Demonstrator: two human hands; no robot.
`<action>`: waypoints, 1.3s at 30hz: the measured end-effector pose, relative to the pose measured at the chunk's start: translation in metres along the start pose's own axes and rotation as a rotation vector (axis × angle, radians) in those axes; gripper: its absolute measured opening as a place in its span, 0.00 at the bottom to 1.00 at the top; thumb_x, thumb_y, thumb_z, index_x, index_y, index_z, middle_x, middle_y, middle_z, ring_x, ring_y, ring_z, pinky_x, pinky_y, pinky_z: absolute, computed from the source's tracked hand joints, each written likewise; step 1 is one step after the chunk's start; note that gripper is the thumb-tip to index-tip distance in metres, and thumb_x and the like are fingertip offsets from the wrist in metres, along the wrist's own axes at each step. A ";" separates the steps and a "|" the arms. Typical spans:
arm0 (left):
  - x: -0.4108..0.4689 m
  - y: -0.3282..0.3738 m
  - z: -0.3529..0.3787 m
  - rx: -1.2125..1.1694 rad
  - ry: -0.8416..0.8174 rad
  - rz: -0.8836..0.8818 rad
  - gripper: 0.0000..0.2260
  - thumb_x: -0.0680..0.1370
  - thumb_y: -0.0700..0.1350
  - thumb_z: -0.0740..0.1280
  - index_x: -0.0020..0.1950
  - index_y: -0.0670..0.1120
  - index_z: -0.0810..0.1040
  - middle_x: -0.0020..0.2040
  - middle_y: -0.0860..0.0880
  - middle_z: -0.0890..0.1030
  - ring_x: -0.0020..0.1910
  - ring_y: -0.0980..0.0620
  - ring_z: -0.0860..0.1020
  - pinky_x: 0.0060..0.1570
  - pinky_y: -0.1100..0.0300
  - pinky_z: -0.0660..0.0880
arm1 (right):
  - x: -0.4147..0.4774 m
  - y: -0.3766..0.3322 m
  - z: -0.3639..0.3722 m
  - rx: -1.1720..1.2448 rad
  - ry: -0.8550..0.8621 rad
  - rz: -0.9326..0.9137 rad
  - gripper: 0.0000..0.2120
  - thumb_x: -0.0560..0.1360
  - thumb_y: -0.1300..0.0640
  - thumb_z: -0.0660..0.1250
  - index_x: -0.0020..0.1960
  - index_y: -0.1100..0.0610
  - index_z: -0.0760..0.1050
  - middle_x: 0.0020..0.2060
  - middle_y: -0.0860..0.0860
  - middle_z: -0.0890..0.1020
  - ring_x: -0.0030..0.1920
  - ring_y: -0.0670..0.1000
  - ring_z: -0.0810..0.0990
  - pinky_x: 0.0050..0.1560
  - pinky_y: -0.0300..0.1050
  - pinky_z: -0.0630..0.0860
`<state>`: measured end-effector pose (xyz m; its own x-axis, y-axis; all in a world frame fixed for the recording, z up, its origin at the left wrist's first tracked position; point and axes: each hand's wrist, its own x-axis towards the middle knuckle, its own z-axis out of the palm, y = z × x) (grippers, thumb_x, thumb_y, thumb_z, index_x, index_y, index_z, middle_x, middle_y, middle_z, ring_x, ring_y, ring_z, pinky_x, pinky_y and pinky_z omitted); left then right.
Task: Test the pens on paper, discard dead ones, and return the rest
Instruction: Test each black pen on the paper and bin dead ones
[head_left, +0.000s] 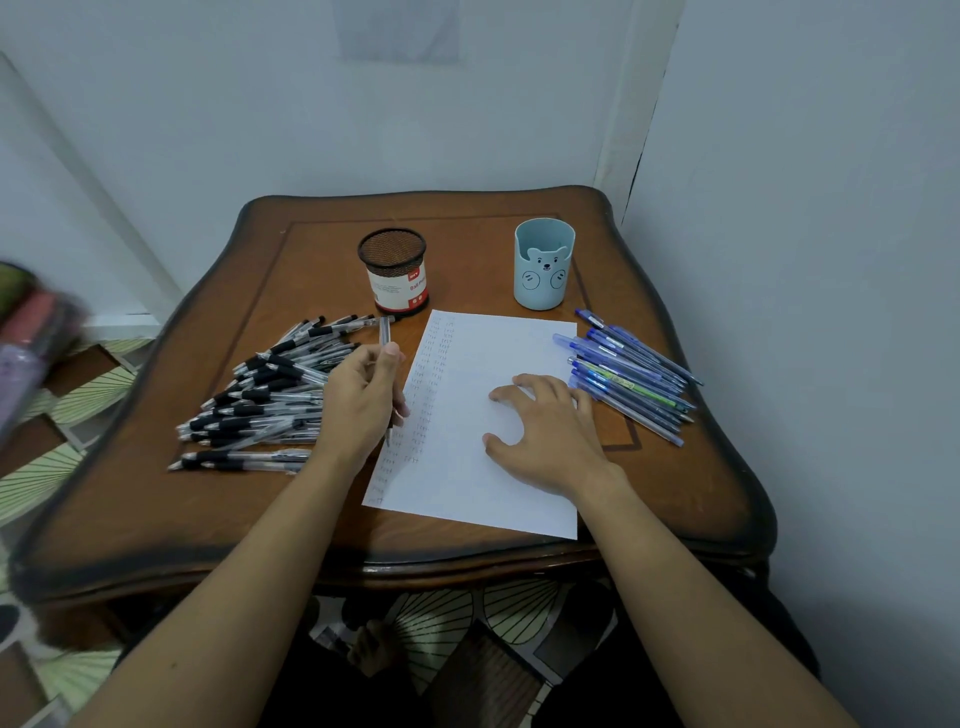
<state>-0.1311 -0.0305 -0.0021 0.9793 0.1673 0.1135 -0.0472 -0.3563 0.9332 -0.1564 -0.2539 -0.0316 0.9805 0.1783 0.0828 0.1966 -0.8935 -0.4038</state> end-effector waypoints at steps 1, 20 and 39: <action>0.003 0.002 0.000 0.001 0.007 -0.015 0.13 0.84 0.55 0.59 0.49 0.49 0.78 0.31 0.48 0.79 0.28 0.49 0.79 0.29 0.56 0.79 | 0.001 0.000 0.000 0.001 0.006 -0.006 0.25 0.74 0.36 0.64 0.69 0.40 0.70 0.73 0.45 0.66 0.74 0.47 0.59 0.73 0.56 0.51; 0.065 0.001 0.031 0.684 -0.082 -0.059 0.09 0.77 0.40 0.65 0.44 0.39 0.84 0.41 0.44 0.84 0.41 0.45 0.81 0.41 0.52 0.81 | 0.005 0.005 0.002 -0.014 -0.045 -0.071 0.29 0.77 0.36 0.61 0.76 0.42 0.63 0.78 0.46 0.60 0.78 0.49 0.53 0.77 0.52 0.47; 0.116 0.013 0.042 0.652 0.166 0.177 0.22 0.82 0.37 0.60 0.76 0.47 0.66 0.79 0.42 0.59 0.67 0.35 0.72 0.61 0.43 0.75 | 0.007 0.010 0.007 -0.058 -0.093 -0.101 0.31 0.78 0.34 0.55 0.78 0.43 0.57 0.80 0.47 0.54 0.80 0.50 0.47 0.77 0.54 0.40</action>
<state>-0.0103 -0.0542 0.0087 0.9223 0.1754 0.3443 -0.0251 -0.8620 0.5063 -0.1475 -0.2586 -0.0418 0.9523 0.3033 0.0340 0.2961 -0.8911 -0.3438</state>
